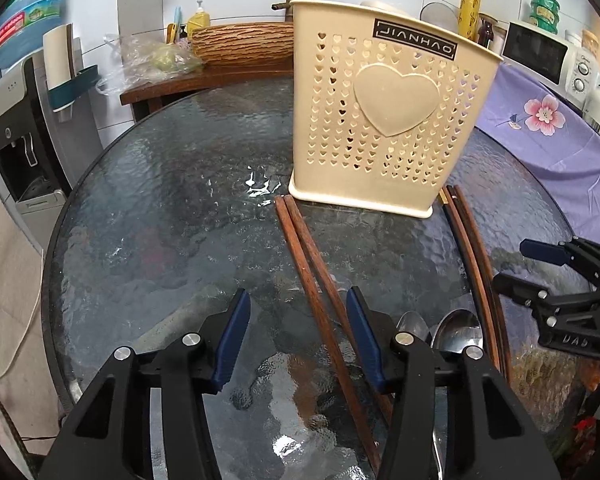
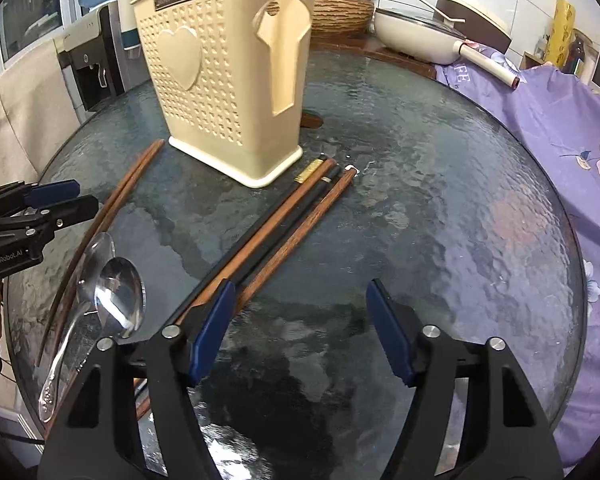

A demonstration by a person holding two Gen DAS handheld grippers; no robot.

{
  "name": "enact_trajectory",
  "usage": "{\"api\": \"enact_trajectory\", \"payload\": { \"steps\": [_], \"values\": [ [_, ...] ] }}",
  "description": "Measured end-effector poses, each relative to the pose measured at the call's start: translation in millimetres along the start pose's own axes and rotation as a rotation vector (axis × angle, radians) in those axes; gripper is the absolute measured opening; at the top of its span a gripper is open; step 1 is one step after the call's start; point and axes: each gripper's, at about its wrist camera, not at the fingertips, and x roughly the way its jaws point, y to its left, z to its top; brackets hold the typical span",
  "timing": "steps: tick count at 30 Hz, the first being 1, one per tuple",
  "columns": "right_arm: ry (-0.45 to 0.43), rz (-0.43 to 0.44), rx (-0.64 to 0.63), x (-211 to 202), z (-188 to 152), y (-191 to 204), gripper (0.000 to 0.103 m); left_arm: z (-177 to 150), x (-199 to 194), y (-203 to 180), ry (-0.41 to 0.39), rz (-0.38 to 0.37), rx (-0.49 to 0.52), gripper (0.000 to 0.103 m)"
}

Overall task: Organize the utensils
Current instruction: 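Withdraw both tools from the caddy toward the remaining chopsticks, then grasp a wooden chopstick with the left tool while the right tool grasps another chopstick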

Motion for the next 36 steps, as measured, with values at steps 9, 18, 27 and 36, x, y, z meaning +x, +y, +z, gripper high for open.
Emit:
{"api": "enact_trajectory", "payload": {
  "steps": [9,18,27,36],
  "values": [
    [0.048,0.042,0.097,5.0,3.5,-26.7,0.059,6.7,6.0,1.0,0.024,0.015,0.008,0.047],
    [0.052,0.060,0.127,12.8,14.6,-19.8,0.059,7.2,17.1,-3.4,0.060,0.038,0.043,0.039],
    [0.064,0.032,0.123,14.0,13.5,-22.2,0.056,12.4,22.1,-2.3,0.088,0.076,0.067,0.035],
    [0.092,-0.010,0.177,36.6,46.7,-36.5,0.038,44.8,49.8,18.6,0.134,0.078,0.027,0.029]
  ]
}}
